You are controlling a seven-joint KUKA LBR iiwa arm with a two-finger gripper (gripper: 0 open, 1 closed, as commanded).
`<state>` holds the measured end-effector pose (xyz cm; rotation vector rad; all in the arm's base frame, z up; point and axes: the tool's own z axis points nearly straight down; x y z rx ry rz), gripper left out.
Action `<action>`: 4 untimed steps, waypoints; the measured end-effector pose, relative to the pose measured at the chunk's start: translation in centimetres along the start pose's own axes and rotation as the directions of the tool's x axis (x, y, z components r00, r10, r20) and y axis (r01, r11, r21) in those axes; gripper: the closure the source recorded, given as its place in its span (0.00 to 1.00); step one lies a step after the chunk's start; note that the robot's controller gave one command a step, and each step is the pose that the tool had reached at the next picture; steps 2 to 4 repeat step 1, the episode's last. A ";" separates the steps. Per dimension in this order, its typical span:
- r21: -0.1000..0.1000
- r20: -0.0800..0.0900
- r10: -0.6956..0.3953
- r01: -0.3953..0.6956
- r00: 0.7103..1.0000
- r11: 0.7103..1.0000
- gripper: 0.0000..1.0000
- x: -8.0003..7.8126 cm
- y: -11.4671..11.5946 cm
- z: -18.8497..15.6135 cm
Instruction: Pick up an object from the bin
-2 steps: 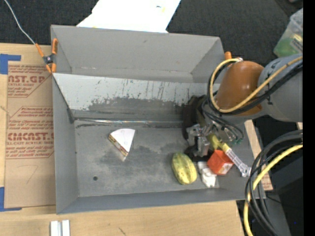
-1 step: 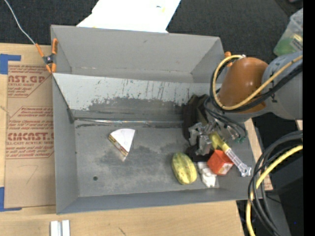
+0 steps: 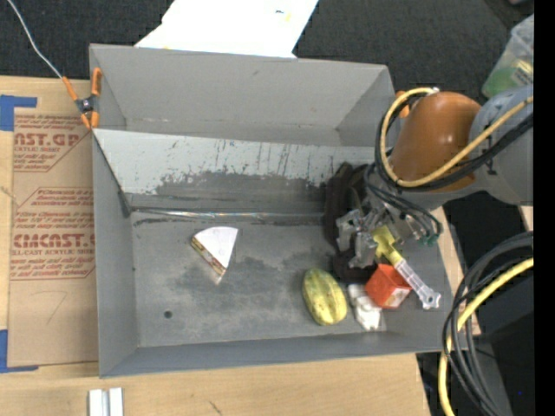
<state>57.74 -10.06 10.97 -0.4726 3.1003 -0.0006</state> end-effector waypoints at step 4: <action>-0.001 -0.002 0.000 0.000 1.000 1.000 1.00 0.0 0.0 -1.6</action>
Offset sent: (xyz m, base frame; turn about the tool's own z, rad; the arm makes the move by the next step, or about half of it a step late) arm 0.0001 0.0000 0.0282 0.0000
